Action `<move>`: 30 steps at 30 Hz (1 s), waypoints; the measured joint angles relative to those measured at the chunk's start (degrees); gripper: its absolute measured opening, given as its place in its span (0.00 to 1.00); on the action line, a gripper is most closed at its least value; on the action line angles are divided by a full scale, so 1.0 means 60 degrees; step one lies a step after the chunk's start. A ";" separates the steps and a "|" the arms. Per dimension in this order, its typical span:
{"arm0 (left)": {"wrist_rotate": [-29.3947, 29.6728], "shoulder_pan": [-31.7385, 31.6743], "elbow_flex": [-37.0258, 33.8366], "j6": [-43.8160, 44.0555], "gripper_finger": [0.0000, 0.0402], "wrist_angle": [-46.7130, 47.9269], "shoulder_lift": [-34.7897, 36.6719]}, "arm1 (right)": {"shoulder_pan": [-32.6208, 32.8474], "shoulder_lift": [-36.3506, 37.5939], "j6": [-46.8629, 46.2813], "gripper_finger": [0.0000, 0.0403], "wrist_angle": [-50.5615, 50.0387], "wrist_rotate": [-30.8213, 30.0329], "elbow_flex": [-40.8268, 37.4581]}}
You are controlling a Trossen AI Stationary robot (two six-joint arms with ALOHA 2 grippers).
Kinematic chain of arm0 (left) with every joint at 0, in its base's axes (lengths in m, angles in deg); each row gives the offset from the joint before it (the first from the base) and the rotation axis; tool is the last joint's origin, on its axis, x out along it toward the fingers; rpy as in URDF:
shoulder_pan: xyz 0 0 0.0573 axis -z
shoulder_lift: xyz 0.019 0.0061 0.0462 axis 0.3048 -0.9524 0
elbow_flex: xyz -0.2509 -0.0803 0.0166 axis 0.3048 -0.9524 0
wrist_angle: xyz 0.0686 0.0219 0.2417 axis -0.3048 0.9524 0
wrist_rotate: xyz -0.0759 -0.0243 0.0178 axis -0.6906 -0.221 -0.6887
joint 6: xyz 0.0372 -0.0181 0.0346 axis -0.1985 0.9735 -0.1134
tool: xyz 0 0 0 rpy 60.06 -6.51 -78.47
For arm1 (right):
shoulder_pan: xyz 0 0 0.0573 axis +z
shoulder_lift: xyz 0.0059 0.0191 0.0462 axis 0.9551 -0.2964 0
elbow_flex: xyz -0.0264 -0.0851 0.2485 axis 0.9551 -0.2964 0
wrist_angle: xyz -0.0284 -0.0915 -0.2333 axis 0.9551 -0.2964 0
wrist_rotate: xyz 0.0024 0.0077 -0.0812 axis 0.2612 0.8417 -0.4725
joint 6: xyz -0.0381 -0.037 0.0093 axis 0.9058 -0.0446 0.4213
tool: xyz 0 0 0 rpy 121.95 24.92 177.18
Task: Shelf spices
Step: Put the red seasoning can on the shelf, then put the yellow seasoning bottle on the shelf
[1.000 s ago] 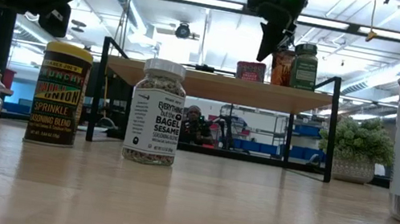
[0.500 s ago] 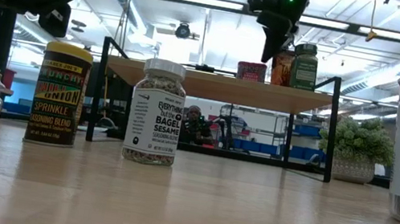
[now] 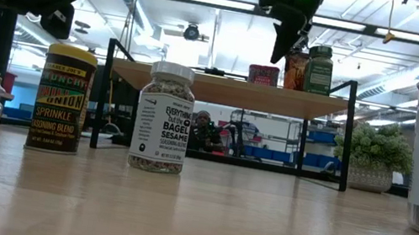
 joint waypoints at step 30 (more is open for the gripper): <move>0.0000 -0.0004 0.0000 0.0002 0.02 0.0000 0.0004 | 0.0433 0.0011 -0.0020 0.00 0.0280 -0.0103 0.0362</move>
